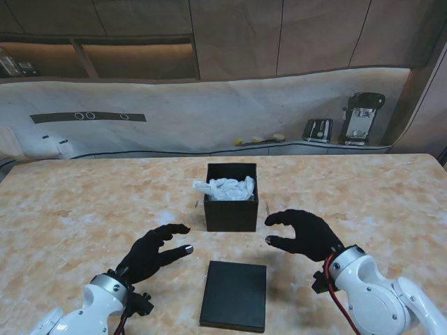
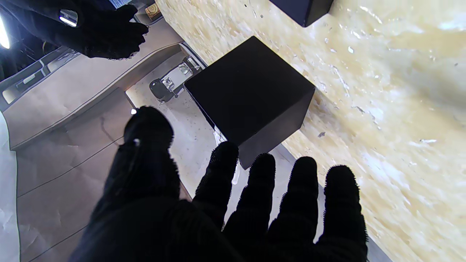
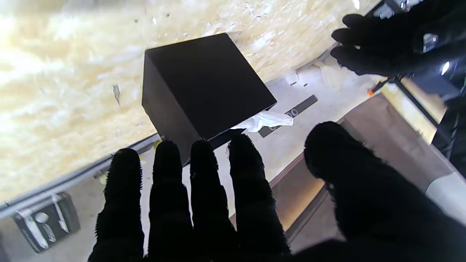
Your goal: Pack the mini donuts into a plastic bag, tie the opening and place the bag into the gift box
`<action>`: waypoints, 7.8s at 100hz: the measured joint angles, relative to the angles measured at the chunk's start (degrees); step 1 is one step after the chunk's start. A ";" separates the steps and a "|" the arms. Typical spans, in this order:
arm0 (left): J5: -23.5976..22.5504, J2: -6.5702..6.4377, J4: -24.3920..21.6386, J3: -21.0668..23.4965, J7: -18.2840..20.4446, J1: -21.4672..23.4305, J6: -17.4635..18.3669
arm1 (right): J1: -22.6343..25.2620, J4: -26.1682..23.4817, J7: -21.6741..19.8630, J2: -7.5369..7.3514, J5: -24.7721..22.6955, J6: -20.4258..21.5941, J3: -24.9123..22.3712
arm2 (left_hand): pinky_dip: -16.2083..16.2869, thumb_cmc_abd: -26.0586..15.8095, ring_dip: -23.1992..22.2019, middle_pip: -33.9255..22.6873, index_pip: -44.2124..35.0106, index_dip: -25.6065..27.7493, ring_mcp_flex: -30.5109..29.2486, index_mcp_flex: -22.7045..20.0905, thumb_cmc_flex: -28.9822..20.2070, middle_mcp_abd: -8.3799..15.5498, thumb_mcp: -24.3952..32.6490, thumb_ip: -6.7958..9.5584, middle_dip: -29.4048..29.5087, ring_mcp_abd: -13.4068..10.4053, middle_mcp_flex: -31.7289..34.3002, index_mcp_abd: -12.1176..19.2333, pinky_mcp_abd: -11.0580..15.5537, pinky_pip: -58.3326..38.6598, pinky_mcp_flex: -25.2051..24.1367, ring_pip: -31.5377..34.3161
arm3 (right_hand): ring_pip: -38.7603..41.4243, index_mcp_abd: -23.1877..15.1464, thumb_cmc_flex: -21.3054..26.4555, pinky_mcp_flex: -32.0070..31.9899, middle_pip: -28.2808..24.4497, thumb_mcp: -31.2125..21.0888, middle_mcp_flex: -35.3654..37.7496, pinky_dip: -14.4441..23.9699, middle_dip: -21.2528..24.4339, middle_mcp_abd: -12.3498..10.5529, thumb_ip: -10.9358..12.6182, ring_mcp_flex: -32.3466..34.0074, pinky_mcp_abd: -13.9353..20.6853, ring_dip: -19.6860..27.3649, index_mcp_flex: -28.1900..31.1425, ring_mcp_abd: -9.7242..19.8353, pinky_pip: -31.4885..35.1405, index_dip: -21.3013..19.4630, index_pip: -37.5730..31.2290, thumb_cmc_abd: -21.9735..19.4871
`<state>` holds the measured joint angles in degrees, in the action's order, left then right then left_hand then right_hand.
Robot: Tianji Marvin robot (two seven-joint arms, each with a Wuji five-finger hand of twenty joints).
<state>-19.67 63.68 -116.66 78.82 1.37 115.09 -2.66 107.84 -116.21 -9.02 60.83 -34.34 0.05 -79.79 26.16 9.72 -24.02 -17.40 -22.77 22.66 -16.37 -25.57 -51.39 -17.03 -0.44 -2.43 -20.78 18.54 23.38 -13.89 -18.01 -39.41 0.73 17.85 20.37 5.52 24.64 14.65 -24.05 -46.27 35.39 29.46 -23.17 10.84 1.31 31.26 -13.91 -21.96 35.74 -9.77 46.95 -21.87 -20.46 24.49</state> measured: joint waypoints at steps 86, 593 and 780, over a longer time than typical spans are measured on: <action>12.28 1.34 -1.65 -5.26 -4.36 6.54 -3.88 | 15.45 -5.62 9.61 3.25 21.12 -11.67 5.23 | -16.95 -9.14 7.20 6.47 12.13 -6.55 10.91 10.17 -1.54 -0.62 -0.33 0.01 6.29 -2.11 -11.73 -4.69 7.99 24.44 -3.06 -6.54 | -7.20 0.54 -5.15 -15.62 8.90 20.80 -24.83 -9.28 11.89 1.57 -3.44 -23.44 9.92 10.29 -26.74 2.68 -28.56 8.94 0.31 -16.24; 21.13 5.73 -7.19 -10.42 -19.17 -3.90 -12.15 | -1.21 -5.94 31.85 10.69 40.98 -16.50 21.33 | -8.02 -11.22 4.40 7.66 7.21 -2.92 1.66 5.54 -5.78 -17.35 -0.26 0.02 6.36 9.81 -3.35 -8.01 -3.95 3.82 -0.25 -3.84 | -13.13 2.78 -7.42 -14.93 16.33 7.30 -30.38 -11.41 15.21 2.06 -5.74 -28.84 13.26 13.09 -28.78 3.26 -42.90 17.12 -4.56 -12.36; 35.51 9.69 11.77 -12.64 -19.80 -32.39 -22.30 | -24.57 7.19 33.29 15.40 47.31 -27.72 21.82 | -8.02 -11.22 4.40 6.85 7.21 -2.92 2.15 4.70 -7.09 -16.74 -0.26 0.02 6.25 9.87 -3.14 -8.05 -3.97 3.99 -0.13 -3.84 | -13.22 5.25 -7.23 -14.93 16.21 8.97 -30.93 -11.61 15.21 2.06 -5.75 -29.26 13.29 13.09 -29.49 3.26 -42.80 18.45 -7.96 -12.36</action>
<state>15.84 73.37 -104.89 66.18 -18.43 82.69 -24.96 83.27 -109.01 24.27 76.23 12.97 -27.67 -57.97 18.14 -1.50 -19.62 -10.55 -15.56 19.74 -14.22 -20.87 -58.48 -33.77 -0.70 -2.41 -14.53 28.42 20.24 -21.94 -21.98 -35.42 0.60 14.01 7.16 10.77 17.41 -0.29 -7.84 -37.30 4.46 17.85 -7.96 12.90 -4.44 2.00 -0.62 -8.87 6.25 -6.50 4.15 -3.42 -28.43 12.13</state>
